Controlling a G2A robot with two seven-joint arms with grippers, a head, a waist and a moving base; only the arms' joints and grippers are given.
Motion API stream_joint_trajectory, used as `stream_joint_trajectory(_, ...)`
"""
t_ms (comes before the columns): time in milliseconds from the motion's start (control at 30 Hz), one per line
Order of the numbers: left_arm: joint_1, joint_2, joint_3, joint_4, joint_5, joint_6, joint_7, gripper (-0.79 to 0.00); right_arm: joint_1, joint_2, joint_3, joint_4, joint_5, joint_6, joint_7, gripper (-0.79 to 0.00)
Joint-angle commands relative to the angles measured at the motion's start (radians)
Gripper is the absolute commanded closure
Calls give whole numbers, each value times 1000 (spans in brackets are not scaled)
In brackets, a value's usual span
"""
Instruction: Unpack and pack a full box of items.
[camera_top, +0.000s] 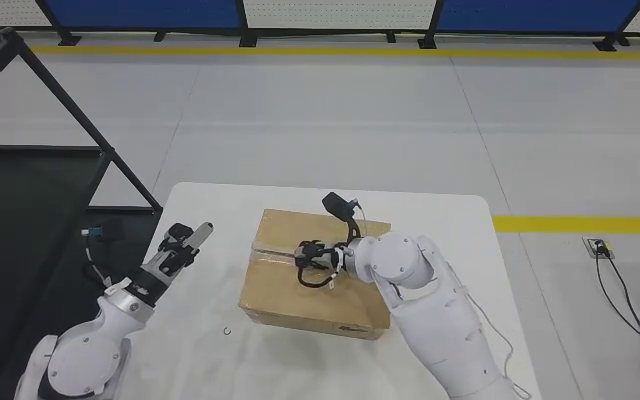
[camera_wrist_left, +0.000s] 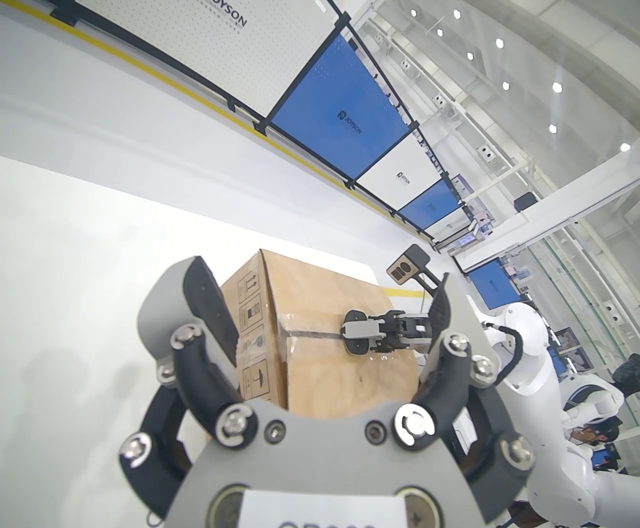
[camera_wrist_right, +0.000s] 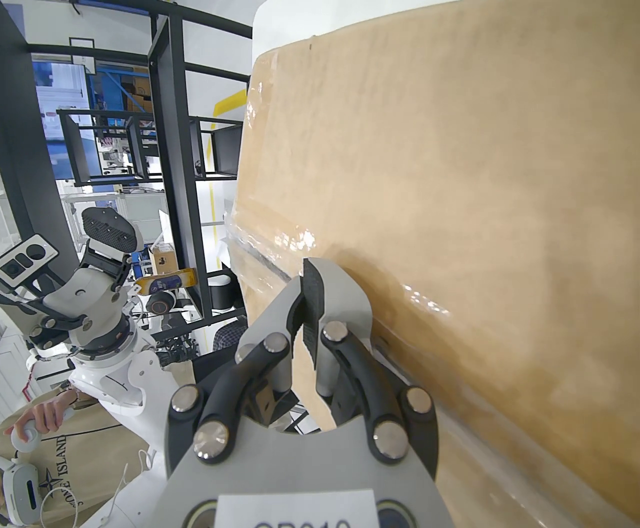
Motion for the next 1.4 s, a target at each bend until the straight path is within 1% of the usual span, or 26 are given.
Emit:
stream_joint_trajectory(0, 7, 0, -8, -2, -4, -2, 5, -785, 18, -6, -21, 24, 13, -1, -14, 0)
stream_joint_trajectory(300, 36, 2, -35, -3, -19, -17, 17, -785, 101, -41, -107, 148, 96, -33, -83, 0)
stream_joint_trajectory(733, 86, 4, -85, -11, -52, -34, 23, -785, 216, -106, -214, 336, 214, -90, -168, 0)
stream_joint_trajectory(1033, 101, 5, -98, -11, -63, -41, 21, -785, 267, -140, -254, 439, 262, -125, -185, 0)
stream_joint_trajectory(1200, 100, 5, -93, -12, -64, -45, 14, -785, 265, -137, -246, 425, 247, -123, -183, 0)
stream_joint_trajectory(1367, 87, 6, -81, -14, -59, -42, 0, -785, 208, -110, -205, 326, 198, -97, -181, 0)
